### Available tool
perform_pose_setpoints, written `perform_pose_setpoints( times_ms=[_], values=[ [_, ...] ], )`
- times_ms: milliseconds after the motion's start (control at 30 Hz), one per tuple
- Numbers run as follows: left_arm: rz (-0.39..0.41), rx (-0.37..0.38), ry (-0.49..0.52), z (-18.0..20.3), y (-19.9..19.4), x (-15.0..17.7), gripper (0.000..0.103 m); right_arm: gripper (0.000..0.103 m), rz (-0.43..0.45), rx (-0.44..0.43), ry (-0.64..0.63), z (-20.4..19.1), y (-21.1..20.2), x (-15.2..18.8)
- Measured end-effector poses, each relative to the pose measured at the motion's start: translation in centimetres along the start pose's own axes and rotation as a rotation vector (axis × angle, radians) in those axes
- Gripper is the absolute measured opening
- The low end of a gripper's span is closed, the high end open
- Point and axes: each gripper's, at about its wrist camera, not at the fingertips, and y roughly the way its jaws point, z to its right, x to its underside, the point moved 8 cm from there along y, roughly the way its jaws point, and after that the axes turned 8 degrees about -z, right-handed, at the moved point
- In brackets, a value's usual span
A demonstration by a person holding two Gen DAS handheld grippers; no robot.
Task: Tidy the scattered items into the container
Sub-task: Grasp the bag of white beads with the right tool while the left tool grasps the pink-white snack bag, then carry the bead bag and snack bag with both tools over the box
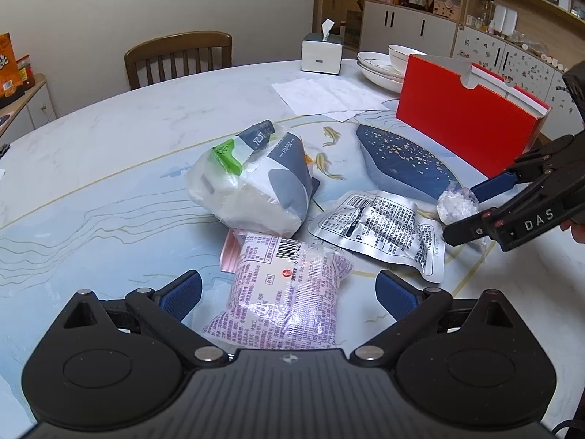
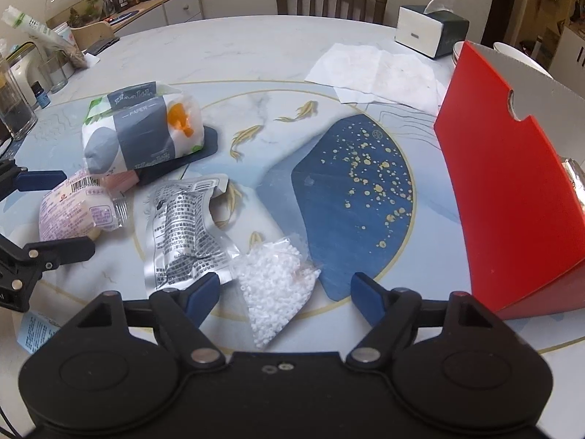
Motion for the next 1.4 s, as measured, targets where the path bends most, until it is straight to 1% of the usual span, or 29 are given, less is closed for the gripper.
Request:
perform_pose_setpoints(
  times_ms=[100, 167, 200, 267, 333, 400, 433, 500, 667, 833, 967, 1267, 1400],
  values=[
    [-0.002, 0.000, -0.002, 0.1, 0.1, 0.0, 0.096, 0.069, -0.010, -0.013, 0.008, 0.0, 0.2, 0.0],
    [-0.005, 0.001, -0.004, 0.1, 0.2, -0.1, 0.089, 0.068, -0.010, -0.017, 0.008, 0.0, 0.3, 0.1],
    [-0.006, 0.001, -0.006, 0.1, 0.2, -0.1, 0.088, 0.065, -0.010, -0.017, 0.004, 0.0, 0.3, 0.0],
    [-0.008, 0.000, -0.008, 0.0, 0.2, -0.1, 0.081, 0.060, -0.011, -0.022, 0.000, -0.1, 0.2, -0.1],
    [-0.008, -0.003, -0.013, 0.0, 0.1, 0.0, 0.076, 0.053, -0.012, -0.030, 0.001, -0.1, 0.1, -0.1],
    [-0.009, -0.013, -0.014, -0.1, 0.1, 0.1, 0.074, 0.052, -0.014, -0.030, 0.003, -0.1, 0.0, -0.2],
    [-0.008, -0.018, -0.013, -0.1, 0.1, 0.1, 0.069, 0.051, -0.014, -0.029, 0.002, -0.1, 0.0, -0.2],
    [-0.010, -0.031, -0.012, -0.2, 0.1, 0.3, 0.066, 0.049, -0.016, -0.029, -0.002, 0.0, 0.0, -0.2],
    [-0.010, -0.033, -0.016, -0.2, -0.1, 0.2, 0.055, 0.043, -0.016, -0.023, 0.001, 0.1, -0.2, -0.2],
    [-0.016, -0.032, -0.023, 0.0, -0.3, 0.3, 0.053, 0.039, -0.015, -0.023, 0.007, 0.5, -0.6, -0.1],
    [-0.023, -0.022, -0.035, 0.3, -0.6, 0.5, 0.052, 0.038, -0.010, -0.026, 0.015, 0.9, -1.2, 0.2],
    [-0.008, -0.007, -0.069, 1.0, -2.2, 0.0, 0.052, 0.037, 0.011, -0.038, 0.032, 1.6, -2.8, 0.4],
    [-0.008, 0.009, -0.068, 1.7, -2.9, -0.1, 0.052, 0.037, 0.017, -0.047, 0.036, 1.7, -3.6, 0.6]
  ],
)
